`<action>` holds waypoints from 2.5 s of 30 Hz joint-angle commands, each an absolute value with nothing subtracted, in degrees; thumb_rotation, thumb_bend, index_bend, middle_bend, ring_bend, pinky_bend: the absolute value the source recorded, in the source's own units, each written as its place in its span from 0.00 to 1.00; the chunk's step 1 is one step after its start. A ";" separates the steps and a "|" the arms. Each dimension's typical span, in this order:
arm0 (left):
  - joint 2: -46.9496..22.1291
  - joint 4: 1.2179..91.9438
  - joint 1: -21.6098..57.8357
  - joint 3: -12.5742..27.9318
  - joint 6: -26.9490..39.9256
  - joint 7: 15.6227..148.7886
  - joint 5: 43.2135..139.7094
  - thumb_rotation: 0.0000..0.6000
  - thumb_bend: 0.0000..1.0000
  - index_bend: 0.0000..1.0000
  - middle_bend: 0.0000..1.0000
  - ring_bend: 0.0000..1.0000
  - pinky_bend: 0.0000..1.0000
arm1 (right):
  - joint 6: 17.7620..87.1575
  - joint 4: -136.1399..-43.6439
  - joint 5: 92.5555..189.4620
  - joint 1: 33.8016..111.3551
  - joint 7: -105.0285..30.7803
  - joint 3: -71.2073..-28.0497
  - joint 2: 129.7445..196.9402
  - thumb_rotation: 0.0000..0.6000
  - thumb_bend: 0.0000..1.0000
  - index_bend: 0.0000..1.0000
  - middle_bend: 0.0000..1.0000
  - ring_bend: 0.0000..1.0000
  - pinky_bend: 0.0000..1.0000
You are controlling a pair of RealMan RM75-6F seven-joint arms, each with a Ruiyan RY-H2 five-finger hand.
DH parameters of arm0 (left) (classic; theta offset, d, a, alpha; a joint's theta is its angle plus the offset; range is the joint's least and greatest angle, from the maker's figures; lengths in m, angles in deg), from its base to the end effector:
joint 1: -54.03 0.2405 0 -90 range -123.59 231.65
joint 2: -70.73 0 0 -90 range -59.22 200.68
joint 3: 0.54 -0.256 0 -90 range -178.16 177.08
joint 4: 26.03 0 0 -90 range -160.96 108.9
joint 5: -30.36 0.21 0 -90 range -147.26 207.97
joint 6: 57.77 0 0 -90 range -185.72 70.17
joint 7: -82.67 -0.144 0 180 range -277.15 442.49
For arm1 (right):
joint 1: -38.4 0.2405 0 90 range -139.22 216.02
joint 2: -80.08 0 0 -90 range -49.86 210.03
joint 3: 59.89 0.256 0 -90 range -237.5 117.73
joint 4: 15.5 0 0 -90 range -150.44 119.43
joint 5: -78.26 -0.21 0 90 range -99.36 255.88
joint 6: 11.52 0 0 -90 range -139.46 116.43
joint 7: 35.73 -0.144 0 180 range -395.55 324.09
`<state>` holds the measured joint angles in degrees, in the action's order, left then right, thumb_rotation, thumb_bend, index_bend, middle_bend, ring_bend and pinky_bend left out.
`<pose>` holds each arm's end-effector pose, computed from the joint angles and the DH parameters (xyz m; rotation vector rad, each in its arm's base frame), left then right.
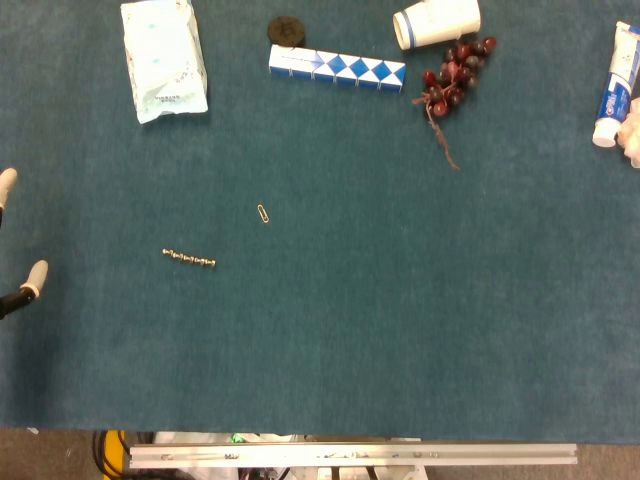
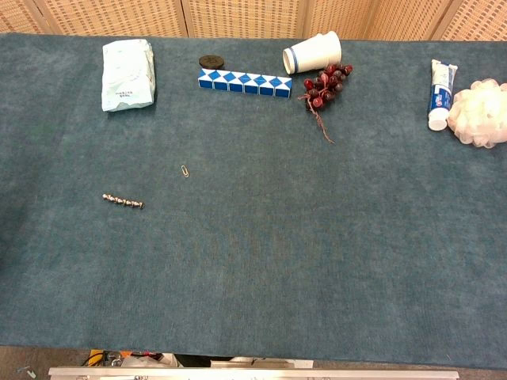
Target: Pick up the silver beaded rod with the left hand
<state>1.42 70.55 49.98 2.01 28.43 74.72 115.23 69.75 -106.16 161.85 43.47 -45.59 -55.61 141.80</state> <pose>-0.2916 0.1738 0.1273 -1.3569 -0.9353 -0.9118 -0.3264 -0.1879 0.1736 1.3230 -1.0240 0.9457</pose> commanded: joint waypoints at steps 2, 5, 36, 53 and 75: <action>1.44 70.48 50.04 1.86 28.45 74.88 115.35 1.00 0.26 0.03 0.08 0.10 0.04 | 69.88 -106.09 161.91 43.44 -45.68 -55.58 141.84 1.00 0.30 0.04 0.19 0.12 0.26; 1.50 70.41 50.02 1.83 28.44 75.17 115.46 1.00 0.26 0.03 0.08 0.10 0.04 | 70.34 -106.13 162.13 43.50 -45.65 -55.31 141.68 1.00 0.30 0.04 0.19 0.12 0.26; 0.38 69.68 38.63 2.17 11.14 65.94 113.35 1.00 0.22 0.33 0.60 0.64 0.86 | 70.81 -110.51 161.34 46.72 -39.93 -51.36 138.92 1.00 0.30 0.04 0.19 0.12 0.26; -7.34 65.47 32.50 2.49 2.72 58.75 106.55 1.00 0.22 0.43 0.81 0.82 0.97 | 70.71 -108.59 160.45 45.74 -41.90 -52.61 139.88 1.00 0.30 0.04 0.19 0.13 0.26; -12.77 61.98 28.54 1.93 -0.73 53.02 98.87 1.00 0.29 0.47 0.82 0.84 0.98 | 70.67 -106.60 159.34 44.70 -43.67 -53.12 140.74 1.00 0.30 0.04 0.19 0.13 0.26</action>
